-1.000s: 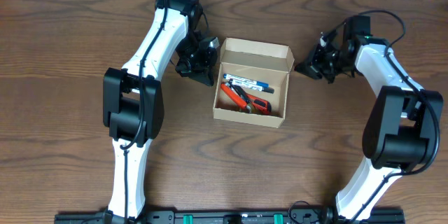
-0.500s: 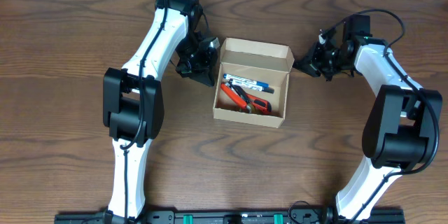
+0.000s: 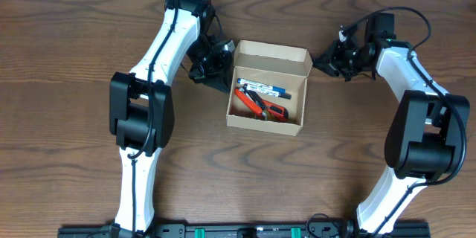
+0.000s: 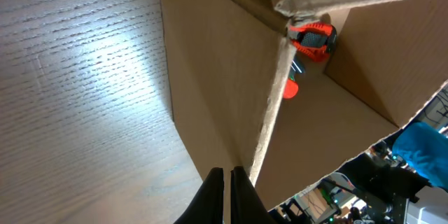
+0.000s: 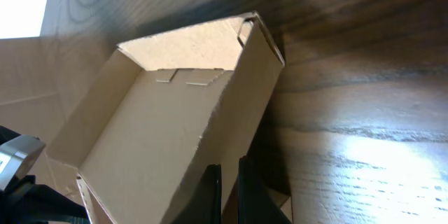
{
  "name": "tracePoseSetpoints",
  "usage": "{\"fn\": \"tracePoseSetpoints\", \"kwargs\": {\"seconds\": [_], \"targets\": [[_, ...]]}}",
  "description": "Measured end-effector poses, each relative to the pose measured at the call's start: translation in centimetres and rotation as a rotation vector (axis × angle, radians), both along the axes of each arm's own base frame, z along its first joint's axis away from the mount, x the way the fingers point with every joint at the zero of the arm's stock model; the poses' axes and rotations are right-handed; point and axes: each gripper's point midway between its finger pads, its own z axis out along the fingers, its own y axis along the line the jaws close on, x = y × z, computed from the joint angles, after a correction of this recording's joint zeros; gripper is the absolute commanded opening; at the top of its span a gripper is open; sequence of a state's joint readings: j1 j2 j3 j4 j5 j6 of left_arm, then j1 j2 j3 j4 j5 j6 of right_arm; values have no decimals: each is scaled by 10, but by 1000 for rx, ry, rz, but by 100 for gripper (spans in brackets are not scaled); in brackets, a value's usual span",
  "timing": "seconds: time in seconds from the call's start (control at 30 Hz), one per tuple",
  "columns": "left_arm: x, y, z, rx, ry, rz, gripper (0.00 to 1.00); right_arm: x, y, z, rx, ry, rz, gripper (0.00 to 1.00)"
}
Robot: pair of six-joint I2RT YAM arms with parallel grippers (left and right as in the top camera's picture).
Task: Pack container
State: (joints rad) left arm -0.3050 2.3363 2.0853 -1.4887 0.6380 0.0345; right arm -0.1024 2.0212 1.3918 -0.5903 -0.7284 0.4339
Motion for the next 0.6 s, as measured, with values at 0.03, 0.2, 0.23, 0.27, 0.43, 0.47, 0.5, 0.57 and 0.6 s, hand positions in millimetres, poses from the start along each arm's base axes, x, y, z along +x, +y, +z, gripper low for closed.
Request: {"fn": "tracePoseSetpoints", "kwargs": {"seconds": [0.03,0.2,0.23,0.27,0.43,0.47,0.5,0.57,0.6], "targets": [[0,-1,0,-4,1,1,6,0,1,0,1,0,0,2],[-2,-5,1,-10,3,-7,6,2,8,1,7,-9,11,2],[-3,-6,1,-10,3,-9,6,3,10,2,11,-16,15,2],[-3,-6,1,-11,3,-10,6,4,12,3,15,-21,18,2],[-3,-7,1,-13,3,-11,6,4,22,5,30,-26,32,2],[-3,-7,1,-13,3,-11,6,4,22,6,32,-27,33,2],[-3,-7,1,-12,2,-11,6,4,23,6,35,-26,34,2],[-3,-6,1,-9,0,-12,6,3,22,6,40,-21,33,2],[-2,-5,0,-3,-3,-13,6,2,22,6,42,-15,31,10]]}}
